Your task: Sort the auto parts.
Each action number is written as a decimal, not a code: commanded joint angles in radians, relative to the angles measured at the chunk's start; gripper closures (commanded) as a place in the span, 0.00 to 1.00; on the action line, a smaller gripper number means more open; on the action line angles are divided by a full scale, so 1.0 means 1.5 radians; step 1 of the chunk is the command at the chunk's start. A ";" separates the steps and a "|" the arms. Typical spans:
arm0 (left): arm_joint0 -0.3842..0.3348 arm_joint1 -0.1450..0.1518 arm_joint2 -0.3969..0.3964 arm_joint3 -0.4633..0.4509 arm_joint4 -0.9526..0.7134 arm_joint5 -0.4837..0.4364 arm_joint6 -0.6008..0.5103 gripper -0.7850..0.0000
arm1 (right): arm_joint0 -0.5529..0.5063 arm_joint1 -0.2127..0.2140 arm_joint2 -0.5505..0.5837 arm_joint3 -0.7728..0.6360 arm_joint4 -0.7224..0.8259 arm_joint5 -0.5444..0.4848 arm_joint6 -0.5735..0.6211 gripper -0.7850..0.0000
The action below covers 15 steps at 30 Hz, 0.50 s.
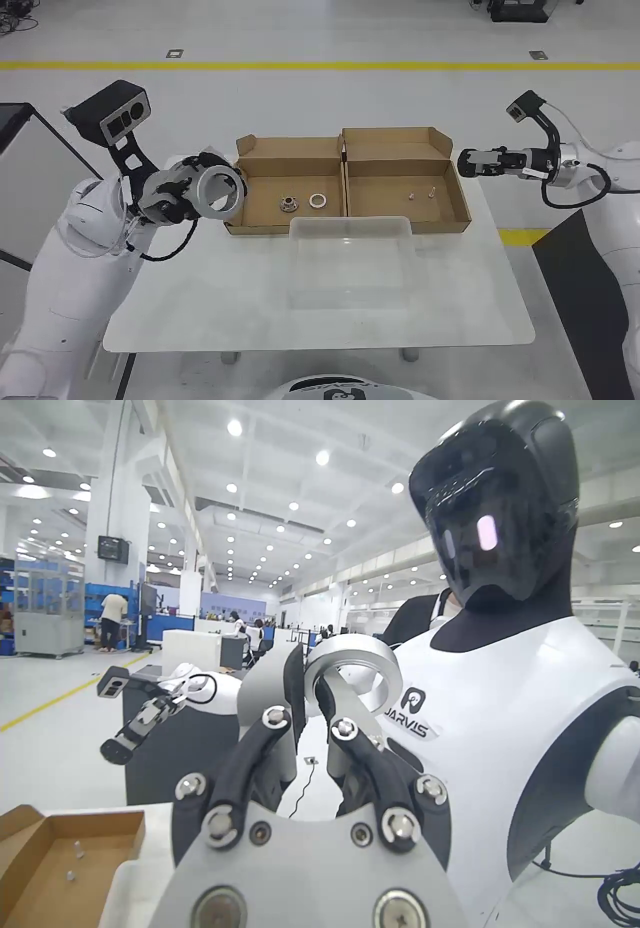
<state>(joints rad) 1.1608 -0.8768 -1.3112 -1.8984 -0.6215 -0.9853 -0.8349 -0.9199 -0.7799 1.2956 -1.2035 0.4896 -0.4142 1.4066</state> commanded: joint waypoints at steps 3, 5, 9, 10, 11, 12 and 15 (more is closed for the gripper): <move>0.000 0.002 -0.002 0.002 0.038 0.000 0.000 1.00 | 0.000 0.000 0.000 0.000 0.000 0.000 0.000 0.00; 0.002 0.003 0.000 0.002 0.034 -0.006 0.006 1.00 | 0.000 0.000 0.000 0.000 0.000 0.000 0.000 0.00; 0.001 0.001 0.007 -0.007 -0.025 -0.018 0.018 1.00 | 0.000 0.000 0.000 0.000 0.000 0.000 0.000 0.00; 0.002 0.000 0.009 -0.009 -0.045 -0.018 0.018 1.00 | 0.000 0.000 0.000 0.000 0.000 0.000 0.000 0.00; 0.001 -0.001 0.010 -0.013 -0.061 -0.018 0.018 1.00 | 0.000 0.000 0.000 0.000 0.000 0.000 0.000 0.00; 0.000 -0.002 0.011 -0.018 -0.076 -0.018 0.018 1.00 | 0.000 0.000 0.000 0.000 0.000 0.000 0.000 0.00; -0.001 -0.006 0.011 -0.027 -0.120 -0.018 0.018 1.00 | 0.000 0.000 0.000 0.000 0.000 0.000 0.000 0.00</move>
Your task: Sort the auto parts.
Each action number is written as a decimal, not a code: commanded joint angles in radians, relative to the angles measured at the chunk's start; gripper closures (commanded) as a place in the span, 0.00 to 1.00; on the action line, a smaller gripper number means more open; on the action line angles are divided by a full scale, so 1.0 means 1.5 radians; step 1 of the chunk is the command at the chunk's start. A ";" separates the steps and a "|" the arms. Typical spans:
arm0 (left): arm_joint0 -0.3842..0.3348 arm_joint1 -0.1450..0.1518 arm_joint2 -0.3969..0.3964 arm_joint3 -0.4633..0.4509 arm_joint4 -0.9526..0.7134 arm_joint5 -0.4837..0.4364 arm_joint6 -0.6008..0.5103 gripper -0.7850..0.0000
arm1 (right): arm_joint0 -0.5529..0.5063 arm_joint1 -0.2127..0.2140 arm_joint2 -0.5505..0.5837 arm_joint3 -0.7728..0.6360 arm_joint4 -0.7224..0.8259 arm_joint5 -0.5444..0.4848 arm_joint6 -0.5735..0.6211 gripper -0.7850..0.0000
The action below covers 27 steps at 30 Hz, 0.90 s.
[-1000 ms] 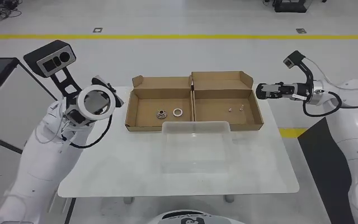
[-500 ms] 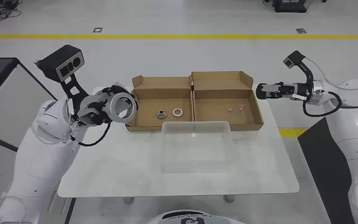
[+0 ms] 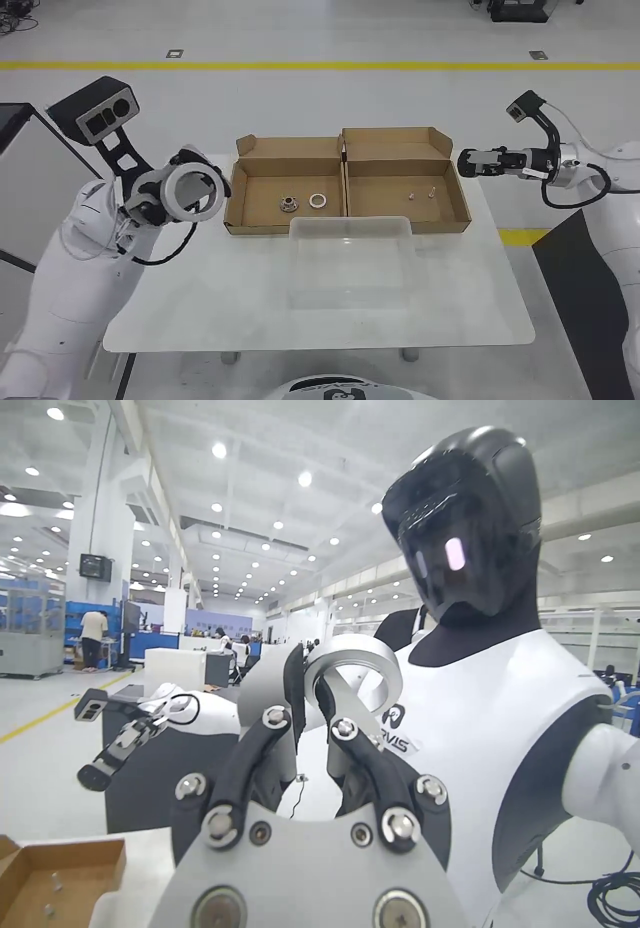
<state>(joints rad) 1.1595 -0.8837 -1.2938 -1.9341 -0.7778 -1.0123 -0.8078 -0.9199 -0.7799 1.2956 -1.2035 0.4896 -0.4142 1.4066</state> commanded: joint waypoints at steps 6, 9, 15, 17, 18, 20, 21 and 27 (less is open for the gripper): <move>-0.002 -0.007 -0.003 -0.005 -0.040 0.000 0.000 1.00 | 0.000 0.000 0.000 0.000 0.000 0.000 0.000 0.00; -0.004 -0.008 -0.003 0.000 -0.024 0.000 0.000 1.00 | 0.000 0.000 0.000 0.000 0.000 0.000 0.000 0.00; -0.005 -0.002 -0.013 0.019 0.076 0.014 -0.014 1.00 | 0.000 0.000 0.000 0.000 0.000 0.000 0.000 0.00; -0.005 0.001 -0.016 0.019 0.097 0.017 -0.017 1.00 | 0.000 0.000 0.000 0.000 0.000 0.000 0.000 0.00; -0.004 0.002 -0.018 0.019 0.105 0.016 -0.016 1.00 | 0.000 0.000 0.000 0.000 0.000 0.000 0.000 0.00; -0.002 0.004 -0.019 0.019 0.118 0.017 -0.017 1.00 | 0.000 0.000 0.000 0.000 0.000 0.000 0.000 0.00; -0.001 0.005 -0.020 0.018 0.122 0.015 -0.015 1.00 | 0.000 0.000 0.000 0.000 0.000 0.000 0.000 0.00; 0.005 0.004 -0.017 0.007 0.060 0.000 0.000 1.00 | 0.000 0.000 0.000 0.000 0.000 0.000 0.000 0.00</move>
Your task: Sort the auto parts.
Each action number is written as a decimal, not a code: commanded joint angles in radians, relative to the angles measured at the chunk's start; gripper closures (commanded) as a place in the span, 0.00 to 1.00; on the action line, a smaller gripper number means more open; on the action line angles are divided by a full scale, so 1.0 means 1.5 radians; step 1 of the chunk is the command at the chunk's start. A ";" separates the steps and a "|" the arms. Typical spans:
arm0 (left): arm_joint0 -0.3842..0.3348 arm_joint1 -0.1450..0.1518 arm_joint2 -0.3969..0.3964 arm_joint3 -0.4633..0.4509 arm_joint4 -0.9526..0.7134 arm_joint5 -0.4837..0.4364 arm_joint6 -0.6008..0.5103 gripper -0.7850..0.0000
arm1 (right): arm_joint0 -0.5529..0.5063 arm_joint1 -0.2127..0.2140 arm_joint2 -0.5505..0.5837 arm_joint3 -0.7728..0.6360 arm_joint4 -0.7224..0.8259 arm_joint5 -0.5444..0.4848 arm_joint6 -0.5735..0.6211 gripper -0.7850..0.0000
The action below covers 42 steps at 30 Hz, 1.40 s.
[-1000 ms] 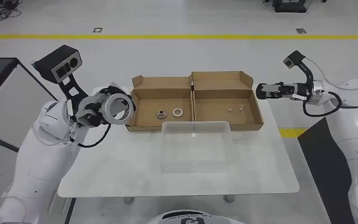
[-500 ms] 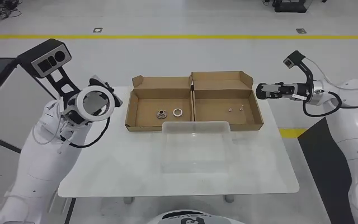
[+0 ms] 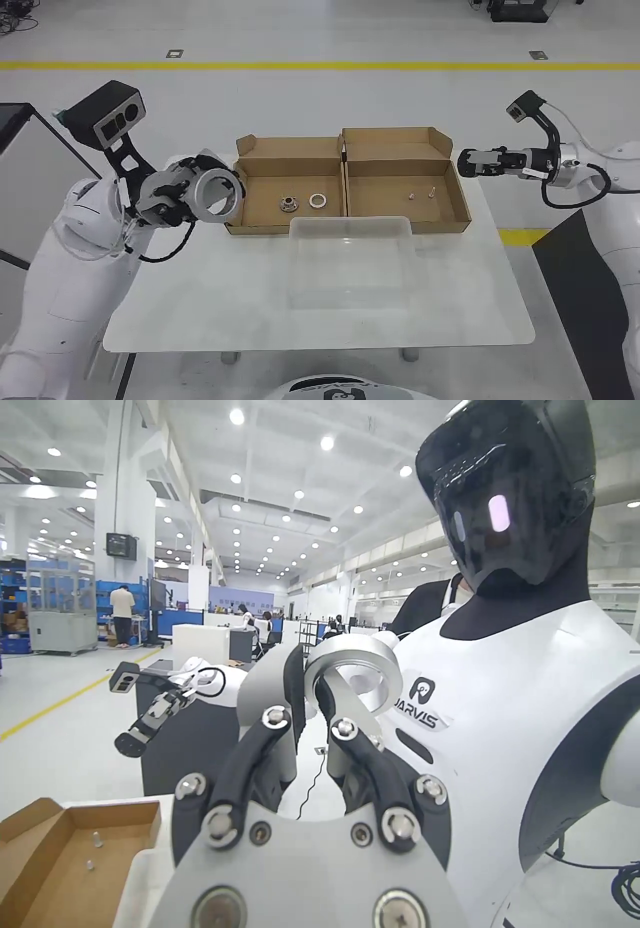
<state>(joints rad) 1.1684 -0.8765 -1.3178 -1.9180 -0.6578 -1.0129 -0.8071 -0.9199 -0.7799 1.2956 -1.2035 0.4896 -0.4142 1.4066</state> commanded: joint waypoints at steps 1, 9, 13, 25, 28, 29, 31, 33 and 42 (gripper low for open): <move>-0.001 -0.002 -0.001 -0.009 -0.033 0.000 0.000 1.00 | 0.000 0.000 0.000 0.000 0.000 0.000 0.000 0.00; 0.005 -0.007 -0.007 -0.018 -0.098 0.000 0.000 1.00 | 0.000 0.000 0.000 0.000 0.000 0.000 0.000 0.00; 0.005 -0.008 -0.008 -0.019 -0.099 0.000 0.000 1.00 | 0.000 0.000 0.000 0.000 0.000 0.000 0.000 0.00; 0.005 -0.008 -0.008 -0.019 -0.099 0.000 0.000 1.00 | 0.000 0.000 0.000 0.000 0.000 0.000 0.000 0.00; 0.010 -0.010 -0.010 -0.025 -0.071 0.023 0.014 1.00 | 0.000 0.000 0.000 0.000 0.000 0.000 0.000 0.00; 0.012 -0.011 -0.011 -0.024 -0.052 0.030 0.021 1.00 | 0.000 0.000 0.000 0.000 0.000 0.000 0.000 0.00; 0.014 -0.013 -0.011 -0.020 0.003 0.044 0.025 1.00 | 0.000 0.000 0.000 0.000 0.000 0.000 0.000 0.00; 0.011 -0.015 -0.012 -0.014 0.081 0.067 0.032 1.00 | 0.000 0.000 0.000 0.000 0.000 0.000 0.000 0.00; -0.011 -0.036 0.053 -0.025 0.307 0.137 0.098 1.00 | 0.000 0.000 0.000 0.000 0.000 0.000 0.000 0.00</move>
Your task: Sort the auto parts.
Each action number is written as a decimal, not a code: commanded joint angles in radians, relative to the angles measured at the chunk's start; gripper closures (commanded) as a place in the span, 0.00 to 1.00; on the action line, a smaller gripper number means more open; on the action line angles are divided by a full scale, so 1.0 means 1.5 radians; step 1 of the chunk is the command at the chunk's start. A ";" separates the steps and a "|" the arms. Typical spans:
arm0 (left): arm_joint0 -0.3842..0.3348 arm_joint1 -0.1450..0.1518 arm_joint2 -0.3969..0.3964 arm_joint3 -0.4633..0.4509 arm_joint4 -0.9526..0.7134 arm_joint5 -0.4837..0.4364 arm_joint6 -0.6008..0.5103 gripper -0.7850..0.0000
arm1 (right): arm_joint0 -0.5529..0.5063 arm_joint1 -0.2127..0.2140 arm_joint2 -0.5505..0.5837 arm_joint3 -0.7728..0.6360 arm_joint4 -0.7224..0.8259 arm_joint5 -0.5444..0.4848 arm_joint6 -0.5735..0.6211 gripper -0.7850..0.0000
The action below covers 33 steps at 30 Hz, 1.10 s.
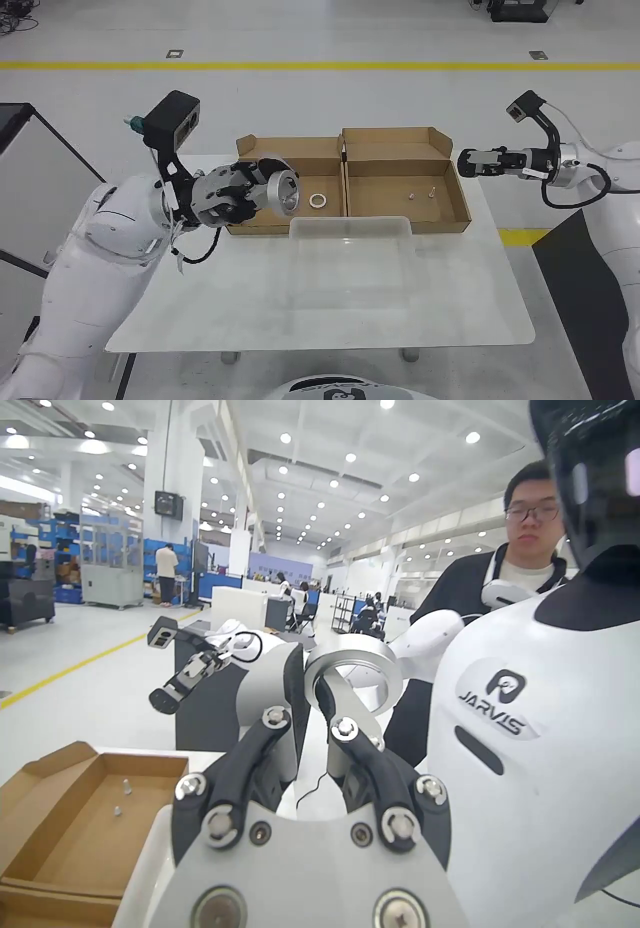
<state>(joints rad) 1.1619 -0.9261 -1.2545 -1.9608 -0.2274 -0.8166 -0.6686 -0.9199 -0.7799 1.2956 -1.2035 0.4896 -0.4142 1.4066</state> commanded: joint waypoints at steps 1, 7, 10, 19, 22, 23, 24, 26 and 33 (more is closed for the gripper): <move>-0.016 -0.005 0.022 0.009 0.030 0.012 0.011 1.00 | 0.000 0.000 0.000 0.000 0.000 0.000 0.000 0.00; -0.112 -0.028 0.107 0.068 0.085 0.059 0.030 1.00 | 0.000 0.000 0.000 0.000 0.000 0.000 0.000 0.00; -0.169 -0.042 0.150 0.111 0.130 0.102 0.028 1.00 | 0.000 0.000 0.000 0.000 0.000 0.000 0.000 0.00; -0.295 -0.076 0.253 0.241 0.296 0.182 -0.017 1.00 | 0.000 0.000 0.000 0.000 0.000 0.000 0.000 0.00; -0.314 -0.082 0.273 0.279 0.337 0.193 -0.030 1.00 | 0.000 0.000 0.000 0.000 0.000 0.000 0.000 0.00; -0.318 -0.084 0.278 0.289 0.353 0.194 -0.036 1.00 | 0.000 0.000 0.000 0.000 0.000 0.000 0.000 0.00; -0.319 -0.085 0.281 0.299 0.358 0.199 -0.035 1.00 | 0.000 0.000 0.000 0.000 0.000 0.000 0.000 0.00; -0.325 -0.087 0.288 0.313 0.390 0.204 -0.051 1.00 | 0.000 0.000 0.000 0.000 0.000 0.000 0.000 0.00; -0.338 -0.088 0.308 0.364 0.501 0.211 -0.101 1.00 | 0.000 0.000 0.000 0.000 0.000 0.000 0.000 0.00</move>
<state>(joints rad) 0.6584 -1.0576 -0.7976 -1.4294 0.4958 -0.5038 -0.8069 -0.9199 -0.7799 1.2956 -1.2035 0.4896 -0.4142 1.4066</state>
